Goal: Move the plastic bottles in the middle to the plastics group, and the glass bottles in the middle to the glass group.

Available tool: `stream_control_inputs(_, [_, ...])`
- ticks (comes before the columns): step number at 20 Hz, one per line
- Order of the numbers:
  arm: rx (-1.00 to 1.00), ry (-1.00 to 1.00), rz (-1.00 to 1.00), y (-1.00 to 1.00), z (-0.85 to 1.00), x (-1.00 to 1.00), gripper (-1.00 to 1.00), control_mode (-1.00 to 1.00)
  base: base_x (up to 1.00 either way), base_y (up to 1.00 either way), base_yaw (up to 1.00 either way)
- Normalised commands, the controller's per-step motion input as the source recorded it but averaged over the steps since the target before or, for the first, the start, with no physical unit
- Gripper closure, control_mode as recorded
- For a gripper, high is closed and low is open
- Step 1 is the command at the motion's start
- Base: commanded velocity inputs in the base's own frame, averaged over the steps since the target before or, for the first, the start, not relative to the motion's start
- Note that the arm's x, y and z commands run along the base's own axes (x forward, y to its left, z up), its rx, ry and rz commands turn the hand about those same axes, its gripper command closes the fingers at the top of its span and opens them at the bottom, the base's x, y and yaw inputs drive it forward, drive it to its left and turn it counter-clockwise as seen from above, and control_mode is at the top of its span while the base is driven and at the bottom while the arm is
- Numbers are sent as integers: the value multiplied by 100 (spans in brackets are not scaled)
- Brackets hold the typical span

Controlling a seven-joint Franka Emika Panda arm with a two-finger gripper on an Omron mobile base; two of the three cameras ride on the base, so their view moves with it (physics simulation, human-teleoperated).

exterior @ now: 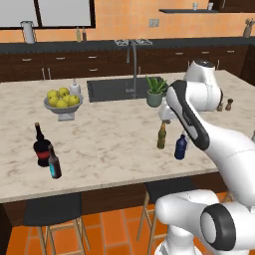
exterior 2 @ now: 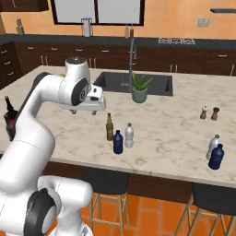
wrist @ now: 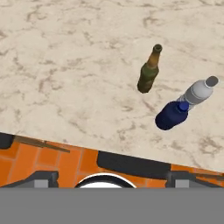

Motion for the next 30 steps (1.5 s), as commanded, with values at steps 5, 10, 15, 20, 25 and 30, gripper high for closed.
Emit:
stream_control_inputs(5, [3, 1, 1, -61, -39, 36, -100, -100, 0, 0, 0])
stream_control_inputs(10, [-3, 14, 0, -43, -48, 52, -100, -100, 0, 0, 0])
stream_control_inputs(15, [0, 8, 0, -37, -44, 45, -100, -100, 0, 0, 0])
stream_control_inputs(20, [0, 12, -3, -26, -44, 26, -100, -100, 0, 0, 0])
stream_control_inputs(25, [0, 0, -2, -10, -38, 2, -100, -100, 0, 0, 0])
stream_control_inputs(30, [0, 0, -9, -3, -21, 19, -100, -100, 0, 0, 0])
